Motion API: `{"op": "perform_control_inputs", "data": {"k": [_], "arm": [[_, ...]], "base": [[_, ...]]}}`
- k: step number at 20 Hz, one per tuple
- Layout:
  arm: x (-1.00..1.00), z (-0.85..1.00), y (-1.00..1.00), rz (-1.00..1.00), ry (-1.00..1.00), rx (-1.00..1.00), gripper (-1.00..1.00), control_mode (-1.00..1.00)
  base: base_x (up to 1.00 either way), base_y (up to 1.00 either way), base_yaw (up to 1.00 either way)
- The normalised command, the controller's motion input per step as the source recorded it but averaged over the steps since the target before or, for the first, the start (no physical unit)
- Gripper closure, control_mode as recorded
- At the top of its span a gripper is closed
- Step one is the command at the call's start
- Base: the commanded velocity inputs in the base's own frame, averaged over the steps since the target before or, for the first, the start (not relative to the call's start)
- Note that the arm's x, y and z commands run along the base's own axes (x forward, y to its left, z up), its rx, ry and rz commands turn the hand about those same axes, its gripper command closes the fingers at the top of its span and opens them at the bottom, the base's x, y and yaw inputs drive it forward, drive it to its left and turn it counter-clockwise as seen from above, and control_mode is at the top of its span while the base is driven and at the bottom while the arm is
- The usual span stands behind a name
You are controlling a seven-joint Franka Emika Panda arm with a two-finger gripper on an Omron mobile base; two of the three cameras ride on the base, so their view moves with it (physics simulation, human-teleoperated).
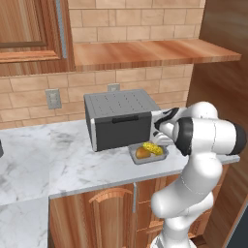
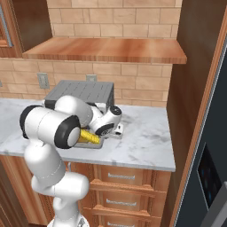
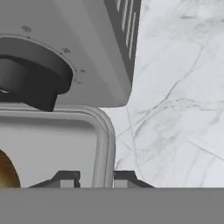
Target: Take the corn and potato out of the freezer and place them in the tupperware container on the counter. Then put the tupperware containing the vegetables back in the freezer.
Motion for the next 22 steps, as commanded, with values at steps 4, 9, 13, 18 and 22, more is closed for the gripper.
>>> {"op": "perform_control_inputs", "data": {"k": [4, 9, 13, 18, 22], "arm": [[-0.06, 0.14, -0.11, 0.00, 0.00, 0.07, 1.00, -1.00], [0.00, 0.35, -0.15, 0.00, 0.09, 0.11, 1.00, -1.00], [0.01, 0.54, -0.11, 0.00, 0.20, 0.17, 1.00, -1.00], [0.00, 0.72, -0.01, 0.00, 0.22, 0.11, 1.00, -1.00], [-0.10, 0.74, -0.11, -0.04, 0.13, 0.14, 1.00, -1.00]], "base": [[0.00, 0.00, 0.00], [0.00, 0.00, 0.00], [0.00, 0.00, 0.00], [0.00, 0.00, 0.00], [0.00, 0.00, 0.00]]}}
